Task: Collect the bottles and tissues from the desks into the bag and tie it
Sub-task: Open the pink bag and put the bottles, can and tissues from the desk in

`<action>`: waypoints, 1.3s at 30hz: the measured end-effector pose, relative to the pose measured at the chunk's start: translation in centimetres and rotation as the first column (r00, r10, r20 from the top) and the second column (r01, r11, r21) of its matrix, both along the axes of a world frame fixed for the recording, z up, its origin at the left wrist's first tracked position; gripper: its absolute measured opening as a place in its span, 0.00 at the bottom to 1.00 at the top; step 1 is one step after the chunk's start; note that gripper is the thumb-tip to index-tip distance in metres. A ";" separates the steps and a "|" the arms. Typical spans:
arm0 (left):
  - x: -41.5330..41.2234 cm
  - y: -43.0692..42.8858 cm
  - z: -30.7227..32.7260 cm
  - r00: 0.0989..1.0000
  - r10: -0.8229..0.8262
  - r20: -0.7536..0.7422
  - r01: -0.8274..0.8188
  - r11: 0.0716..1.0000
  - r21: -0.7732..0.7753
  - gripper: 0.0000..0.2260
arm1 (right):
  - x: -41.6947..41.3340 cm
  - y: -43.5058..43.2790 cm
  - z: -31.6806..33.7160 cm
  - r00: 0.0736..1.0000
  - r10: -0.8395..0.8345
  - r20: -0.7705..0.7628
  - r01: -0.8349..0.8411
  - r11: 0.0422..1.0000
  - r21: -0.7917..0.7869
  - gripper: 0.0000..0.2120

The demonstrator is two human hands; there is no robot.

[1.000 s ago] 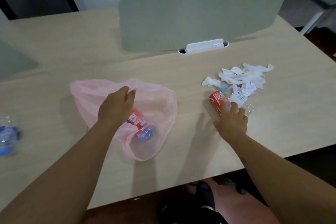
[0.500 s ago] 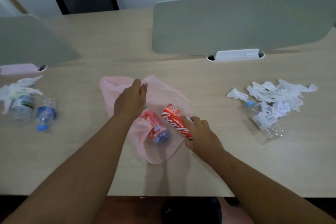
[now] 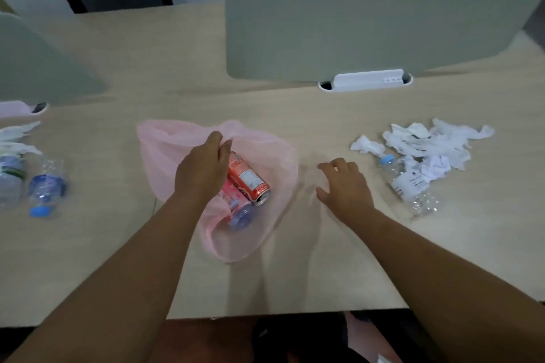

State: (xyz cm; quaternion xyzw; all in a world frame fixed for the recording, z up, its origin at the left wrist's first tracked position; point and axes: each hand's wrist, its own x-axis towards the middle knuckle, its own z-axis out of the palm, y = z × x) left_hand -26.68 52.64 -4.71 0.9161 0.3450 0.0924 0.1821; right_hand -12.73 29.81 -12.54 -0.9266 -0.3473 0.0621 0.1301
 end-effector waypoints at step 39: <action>-1.5 4.1 1.9 0.994 -0.067 0.082 0.075 0.992 -0.097 0.13 | -4.0 5.8 1.9 0.959 -0.070 -0.274 0.126 0.973 0.192 0.21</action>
